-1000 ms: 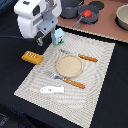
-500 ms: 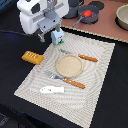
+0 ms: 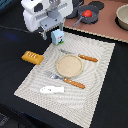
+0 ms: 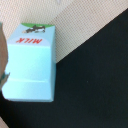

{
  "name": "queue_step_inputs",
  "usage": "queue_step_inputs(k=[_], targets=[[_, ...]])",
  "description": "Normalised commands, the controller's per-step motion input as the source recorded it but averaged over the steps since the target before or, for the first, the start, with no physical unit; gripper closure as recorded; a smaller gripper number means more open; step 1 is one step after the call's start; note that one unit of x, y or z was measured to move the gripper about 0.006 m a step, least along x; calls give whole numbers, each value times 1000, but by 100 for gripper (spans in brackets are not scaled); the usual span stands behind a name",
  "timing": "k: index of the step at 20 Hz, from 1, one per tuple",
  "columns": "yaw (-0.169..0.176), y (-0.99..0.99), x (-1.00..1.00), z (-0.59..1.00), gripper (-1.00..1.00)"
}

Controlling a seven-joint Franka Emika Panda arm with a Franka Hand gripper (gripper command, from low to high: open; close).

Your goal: Interact with the objects in diverse but meaningful ways.

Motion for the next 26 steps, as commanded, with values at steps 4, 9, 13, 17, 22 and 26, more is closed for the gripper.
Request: queue_step_inputs(k=[4, 9, 13, 17, 22, 26], targets=[[-57, 293, 399, 54, -100], [-5, 262, 277, 0, -100], [0, 214, 119, -83, -100], [0, 225, 33, -149, -100], [0, 183, 0, -198, -100], [0, 164, 0, -227, -100]])
